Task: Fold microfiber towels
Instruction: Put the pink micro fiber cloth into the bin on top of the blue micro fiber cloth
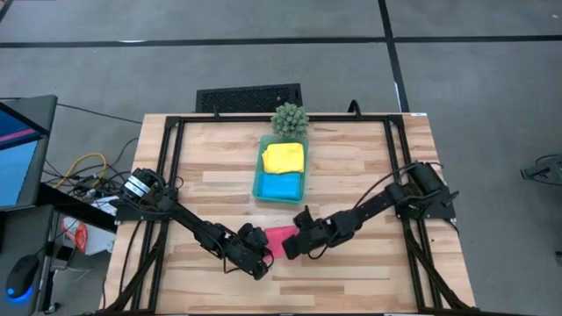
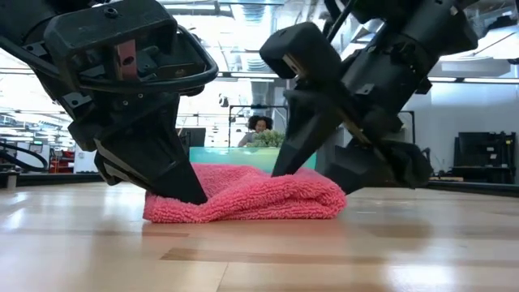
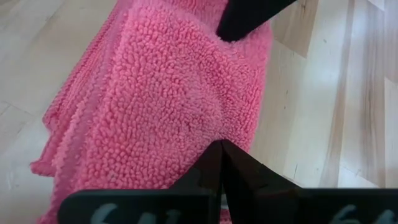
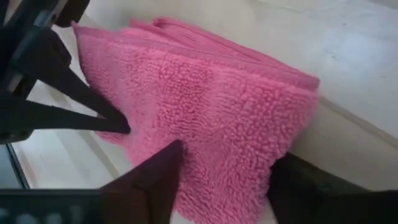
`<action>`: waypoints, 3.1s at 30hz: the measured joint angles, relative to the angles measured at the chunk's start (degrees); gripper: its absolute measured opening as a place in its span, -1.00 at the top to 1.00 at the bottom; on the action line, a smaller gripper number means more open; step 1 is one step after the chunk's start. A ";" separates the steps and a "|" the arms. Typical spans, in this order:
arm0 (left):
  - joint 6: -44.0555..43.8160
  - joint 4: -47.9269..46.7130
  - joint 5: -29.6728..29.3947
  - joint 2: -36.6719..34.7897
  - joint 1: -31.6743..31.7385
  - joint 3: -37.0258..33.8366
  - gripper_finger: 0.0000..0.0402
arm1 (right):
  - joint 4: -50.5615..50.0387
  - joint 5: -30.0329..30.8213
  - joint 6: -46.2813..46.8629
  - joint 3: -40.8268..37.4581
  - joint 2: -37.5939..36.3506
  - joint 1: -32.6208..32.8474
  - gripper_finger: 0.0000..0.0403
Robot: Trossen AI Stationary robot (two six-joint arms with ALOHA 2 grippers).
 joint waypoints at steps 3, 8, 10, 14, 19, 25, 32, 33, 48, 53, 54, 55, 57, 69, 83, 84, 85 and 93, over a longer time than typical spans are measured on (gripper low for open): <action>0.04 -0.04 0.04 0.00 0.02 0.00 1.00 | 0.57 -0.70 0.15 0.02 0.47 -0.25 0.09; 0.04 -0.13 0.49 -0.14 0.07 0.00 1.00 | 1.07 -1.70 -1.86 0.02 0.65 -0.27 0.85; -0.05 -0.62 2.10 -0.92 0.30 0.00 1.00 | 1.15 -2.16 -2.41 0.02 0.44 -0.28 0.90; -0.24 -2.18 4.76 -5.22 0.28 -0.07 1.00 | 0.80 -3.61 -2.05 0.02 0.35 -0.96 0.88; 1.94 -5.47 -6.28 -9.26 -1.00 0.02 1.00 | 0.72 -3.65 -2.03 0.02 0.34 -0.96 0.92; 3.00 -6.21 -10.85 -5.50 -0.04 -1.42 1.00 | 0.72 -3.67 -1.09 0.00 0.34 -0.96 0.91; -0.66 -5.07 -7.73 -0.26 1.14 -1.14 1.00 | -0.35 -7.46 -0.96 -0.27 -1.50 -0.89 0.92; -0.87 -5.08 -6.70 -0.30 1.21 -1.13 1.00 | -0.46 -7.54 -0.96 -0.28 -2.13 -0.77 0.92; -0.04 -19.41 -5.19 -25.14 0.21 -1.40 1.00 | -6.40 -4.61 -13.99 -0.24 -21.95 -14.23 0.92; -0.09 -24.05 -10.72 -30.30 -0.46 -1.40 1.00 | 0.95 -5.07 -18.31 -0.20 -23.54 -20.97 0.92; -0.10 -24.82 -11.22 -30.81 -0.51 -1.40 1.00 | 3.05 -5.25 -19.07 0.04 -23.44 -21.84 0.92; -0.15 -25.85 -11.46 -31.13 -0.54 -1.40 1.00 | 3.71 -5.31 -19.61 -0.01 -23.59 -22.72 0.92; -0.18 -26.36 -11.70 -31.15 -0.55 -1.40 1.00 | 6.92 -5.84 -20.68 -0.11 -23.54 -24.28 0.92; -1.03 -31.12 -12.71 -29.97 -0.52 -1.40 1.00 | 10.86 -7.60 -22.93 -0.07 -16.69 -26.08 0.92; -1.05 -32.87 -13.27 -29.97 -0.52 -1.40 1.00 | 14.90 -10.78 -24.55 -0.02 -12.33 -26.08 0.92; -1.05 -33.19 -13.50 -29.97 -0.52 -1.40 1.00 | 12.61 -10.64 -23.82 0.01 -11.65 -25.95 0.90; -1.03 -33.37 -13.62 -29.97 -0.52 -1.40 1.00 | 9.54 -10.37 -23.17 0.00 -11.21 -25.77 0.89; -0.86 -33.45 -13.76 -29.97 -0.14 -1.40 1.00 | -0.95 -9.20 -21.73 -0.14 -12.29 -26.16 0.89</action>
